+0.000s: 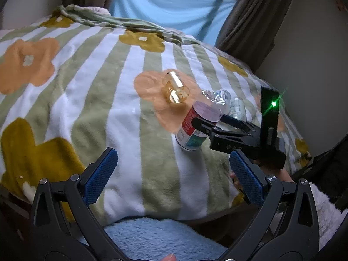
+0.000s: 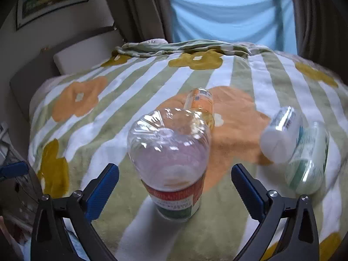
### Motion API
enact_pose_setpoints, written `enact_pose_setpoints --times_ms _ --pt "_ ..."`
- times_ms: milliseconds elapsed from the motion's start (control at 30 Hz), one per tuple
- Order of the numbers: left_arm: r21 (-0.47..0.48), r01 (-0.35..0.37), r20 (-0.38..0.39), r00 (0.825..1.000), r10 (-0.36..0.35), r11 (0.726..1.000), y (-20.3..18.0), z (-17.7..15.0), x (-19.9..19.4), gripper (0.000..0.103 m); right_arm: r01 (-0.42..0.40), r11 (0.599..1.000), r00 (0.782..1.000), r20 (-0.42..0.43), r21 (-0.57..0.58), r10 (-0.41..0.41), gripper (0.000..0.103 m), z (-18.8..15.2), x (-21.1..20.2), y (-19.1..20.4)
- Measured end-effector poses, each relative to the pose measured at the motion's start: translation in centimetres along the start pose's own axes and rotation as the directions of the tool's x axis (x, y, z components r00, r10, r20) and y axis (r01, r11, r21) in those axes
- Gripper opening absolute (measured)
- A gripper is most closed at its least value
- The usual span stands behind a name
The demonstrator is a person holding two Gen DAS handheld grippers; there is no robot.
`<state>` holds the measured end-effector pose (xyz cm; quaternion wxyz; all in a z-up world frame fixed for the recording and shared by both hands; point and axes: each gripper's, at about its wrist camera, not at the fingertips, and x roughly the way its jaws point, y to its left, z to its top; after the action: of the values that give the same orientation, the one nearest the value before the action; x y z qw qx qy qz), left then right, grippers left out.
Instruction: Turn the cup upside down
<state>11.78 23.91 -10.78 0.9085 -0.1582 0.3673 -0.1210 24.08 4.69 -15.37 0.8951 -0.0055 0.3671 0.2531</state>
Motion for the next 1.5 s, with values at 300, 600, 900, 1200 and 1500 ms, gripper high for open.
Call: enact_pose_setpoints --times_ms 300,600,900,1200,1500 --pt "0.028 -0.054 0.03 0.998 0.053 0.998 -0.7 0.3 -1.4 0.103 -0.002 1.0 1.0 0.007 -0.025 0.003 0.103 -0.5 -2.0 1.1" --pt "0.122 -0.146 0.227 0.967 0.116 0.982 -3.8 2.0 -7.3 0.103 0.058 0.997 0.984 0.173 -0.05 -0.048 0.103 1.1 -12.5 3.4" --pt "0.242 -0.262 0.416 0.898 0.144 0.934 -8.9 1.1 -12.3 0.103 0.267 0.962 0.876 0.405 0.049 -0.263 0.103 -0.5 -24.3 6.7" --pt "0.207 -0.298 0.48 0.861 0.169 0.932 -8.4 -1.8 -14.6 0.103 0.334 0.936 0.806 0.481 0.114 -0.346 0.103 -4.3 -27.5 8.2" --pt "0.207 -0.286 0.478 0.864 0.159 0.935 -8.3 -2.2 -15.1 0.103 0.344 0.931 0.813 0.457 0.124 -0.361 0.103 -5.5 -27.4 8.7"
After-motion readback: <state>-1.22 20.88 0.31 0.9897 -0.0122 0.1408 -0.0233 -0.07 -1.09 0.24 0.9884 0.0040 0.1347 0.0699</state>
